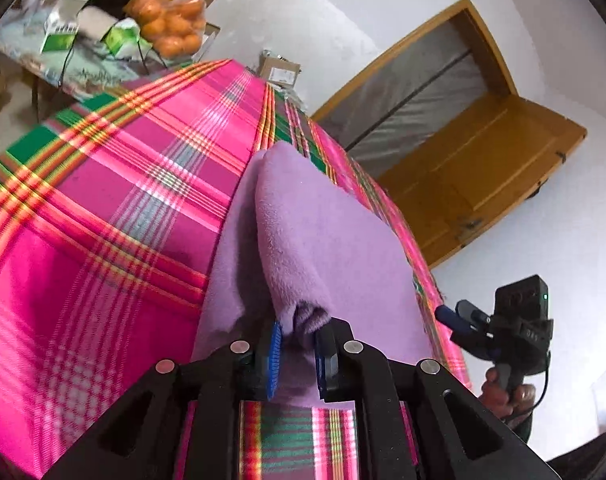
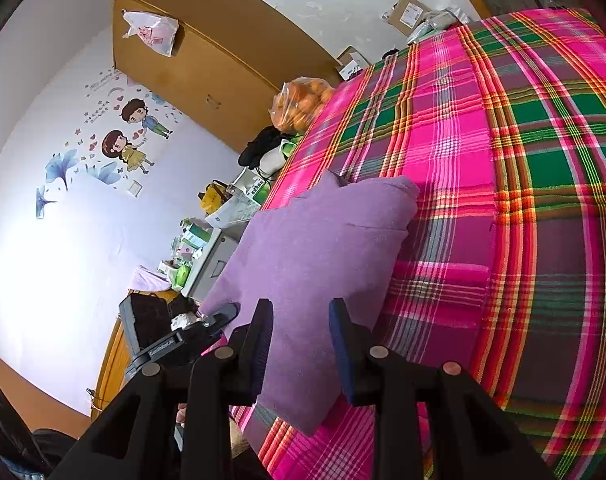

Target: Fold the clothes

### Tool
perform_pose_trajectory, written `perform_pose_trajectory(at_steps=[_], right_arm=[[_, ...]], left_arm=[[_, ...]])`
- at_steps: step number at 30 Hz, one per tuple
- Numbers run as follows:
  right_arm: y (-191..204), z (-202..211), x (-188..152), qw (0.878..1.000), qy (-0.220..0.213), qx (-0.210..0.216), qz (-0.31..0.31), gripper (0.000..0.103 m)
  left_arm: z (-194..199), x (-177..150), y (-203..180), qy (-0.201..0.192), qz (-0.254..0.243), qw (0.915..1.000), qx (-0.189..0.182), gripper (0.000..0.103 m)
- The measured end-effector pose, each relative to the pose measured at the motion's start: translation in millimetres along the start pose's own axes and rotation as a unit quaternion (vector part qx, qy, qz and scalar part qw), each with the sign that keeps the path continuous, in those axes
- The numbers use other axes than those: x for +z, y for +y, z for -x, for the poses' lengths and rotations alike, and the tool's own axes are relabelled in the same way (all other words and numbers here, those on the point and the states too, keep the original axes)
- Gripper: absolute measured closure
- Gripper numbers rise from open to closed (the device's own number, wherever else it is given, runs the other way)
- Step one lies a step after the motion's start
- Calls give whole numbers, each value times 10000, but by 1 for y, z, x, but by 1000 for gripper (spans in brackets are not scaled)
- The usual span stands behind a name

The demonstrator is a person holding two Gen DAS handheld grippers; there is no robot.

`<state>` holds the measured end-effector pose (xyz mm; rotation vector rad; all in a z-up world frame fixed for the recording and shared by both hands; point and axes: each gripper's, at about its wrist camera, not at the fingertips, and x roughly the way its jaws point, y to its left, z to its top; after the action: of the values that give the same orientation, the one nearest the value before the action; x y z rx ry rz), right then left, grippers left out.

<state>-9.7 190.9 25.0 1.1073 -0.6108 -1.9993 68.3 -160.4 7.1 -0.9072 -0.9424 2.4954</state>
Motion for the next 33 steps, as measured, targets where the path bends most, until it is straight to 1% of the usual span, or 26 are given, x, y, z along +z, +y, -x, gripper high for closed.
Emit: perform_pose_trajectory(at_steps=[7, 12, 13, 14, 16, 19, 22, 23, 24, 25, 27, 28, 30, 31, 33], right_arm=[[1, -1, 1, 9997, -185, -77, 128, 73], [5, -8, 1, 9998, -111, -47, 186, 73], [6, -9, 0, 9997, -91, -57, 205, 73], [7, -9, -1, 9997, -75, -71, 223, 73], [7, -11, -1, 9997, -55, -85, 226, 73], [6, -12, -2, 9997, -19, -101, 213, 73], [4, -13, -2, 9998, 11, -103, 188, 73], [4, -14, -2, 9998, 21, -103, 178, 73], [3, -15, -2, 9998, 29, -101, 169, 73], [3, -16, -3, 9998, 37, -92, 161, 73], [3, -17, -4, 9998, 50, -76, 160, 73], [3, -16, -4, 9998, 55, -74, 168, 73], [4, -15, -4, 9998, 51, -83, 192, 73], [4, -14, -4, 9998, 37, -84, 201, 73], [5, -12, -4, 9998, 3, -72, 206, 73]], left_arm=[[20, 8, -9, -300, -464, 9979, 348, 87], [27, 20, -16, -564, -792, 9940, 502, 87], [24, 21, -15, -551, -834, 9934, 558, 87], [17, 21, -13, -468, -849, 9932, 643, 83], [5, 20, -8, -292, -838, 9931, 769, 83], [-7, 16, 3, -33, -654, 9951, 741, 83], [-6, 16, 5, -41, -628, 9961, 610, 86], [-7, 16, 5, -39, -617, 9965, 564, 87], [-7, 17, 5, -38, -607, 9968, 518, 91], [-7, 17, 5, -20, -576, 9973, 460, 91], [-8, 17, 6, 52, -464, 9985, 284, 93], [-7, 16, 4, 81, -408, 9990, 136, 93], [-3, 15, 0, 87, -427, 9990, -62, 93], [-2, 15, -2, 79, -470, 9988, -63, 93], [-4, 14, 6, 99, -460, 9987, 186, 93]])
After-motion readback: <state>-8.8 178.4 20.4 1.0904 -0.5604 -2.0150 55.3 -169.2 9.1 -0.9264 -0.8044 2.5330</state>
